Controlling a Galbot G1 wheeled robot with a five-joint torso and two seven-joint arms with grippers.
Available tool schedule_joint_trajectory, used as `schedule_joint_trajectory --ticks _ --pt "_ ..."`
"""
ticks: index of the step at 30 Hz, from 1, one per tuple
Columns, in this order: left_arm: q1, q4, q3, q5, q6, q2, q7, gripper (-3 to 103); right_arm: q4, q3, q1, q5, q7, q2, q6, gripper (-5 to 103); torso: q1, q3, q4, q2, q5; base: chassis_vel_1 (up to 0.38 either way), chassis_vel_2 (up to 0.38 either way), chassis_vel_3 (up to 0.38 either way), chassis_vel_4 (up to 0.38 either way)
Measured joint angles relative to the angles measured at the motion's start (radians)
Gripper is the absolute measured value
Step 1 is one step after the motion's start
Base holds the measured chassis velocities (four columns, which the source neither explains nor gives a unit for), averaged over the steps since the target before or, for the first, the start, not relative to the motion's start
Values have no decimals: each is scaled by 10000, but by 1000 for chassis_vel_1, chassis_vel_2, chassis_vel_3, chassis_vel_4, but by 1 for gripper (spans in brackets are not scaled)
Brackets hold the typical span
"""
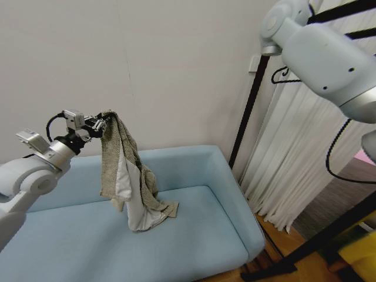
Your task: Pick up the clothes from the sofa and hang them on the clothes hanger.
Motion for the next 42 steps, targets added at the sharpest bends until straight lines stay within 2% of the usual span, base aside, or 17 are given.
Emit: schedule_joint_trajectory --ticks 4,7,16,19,20,21,24,26,27,28,29,30,34,36,40,41,42 --pt "202 -170 29 158 0 -226 -21 7 -100 -96 -39 677 571 55 7 100 0 -1 -1 0 -2 0 0 0 0" --pt "312 -248 41 196 0 -241 -19 7 -140 -70 -105 818 689 39 3 100 0 0 0 0 -2 0 0 0 0" --pt "291 -192 -46 183 -46 -164 71 7 -1056 798 -390 970 568 183 -105 102 0 -1 -1 0 1 0 0 0 0" --pt "295 -201 -20 193 -53 -185 71 7 -1277 948 -457 846 436 285 -145 96 0 -1 -1 0 -1 0 0 0 0" --pt "297 -217 19 198 -54 -197 71 7 -1402 1014 -498 756 360 354 -153 91 0 0 0 0 -1 0 0 0 0" --pt "296 -224 47 201 -54 -206 72 7 -1532 1068 -529 697 315 427 -158 91 0 0 0 0 -1 0 0 0 0" --pt "254 -254 108 210 -54 -273 79 7 -1963 1270 -621 528 207 683 -179 76 1 0 2 0 -2 0 0 0 0" --pt "249 -256 112 212 -54 -295 82 7 -2022 1293 -635 474 163 717 -186 76 1 0 2 0 -1 0 0 0 0" --pt "253 -257 113 226 -54 -341 93 7 -2102 1306 -642 398 79 759 -197 65 1 0 2 -1 -1 0 0 0 0" --pt "279 -259 107 246 -55 -385 113 7 -2188 1326 -643 355 36 792 -211 65 0 0 1 0 -2 0 0 0 0" --pt "310 -259 95 277 -56 -435 131 7 -2255 1342 -643 338 8 808 -222 59 0 0 0 0 -3 0 0 0 0" --pt "310 -259 95 277 -56 -435 131 7 -2255 1342 -643 338 8 808 -222 59 0 0 0 0 -3 0 0 0 0" --pt "353 -236 74 345 -123 -575 186 7 -2274 1327 -642 310 -76 749 -258 37 0 0 -1 0 -1 0 0 0 0" --pt "350 -220 73 347 -130 -586 196 7 -2283 1326 -641 308 -92 743 -263 37 0 0 -1 0 -1 0 0 0 0" --pt "319 -164 74 350 -156 -617 231 7 -2160 1293 -648 294 -107 636 -284 16 0 0 -1 0 -1 0 0 0 0" --pt "319 -164 74 350 -156 -617 231 7 -2160 1293 -648 294 -107 636 -284 16 0 0 -1 0 -1 0 0 0 0" --pt "319 -157 77 350 -162 -628 241 7 -2023 1280 -675 307 -40 577 -284 10 0 0 -1 0 -2 0 0 0 0"
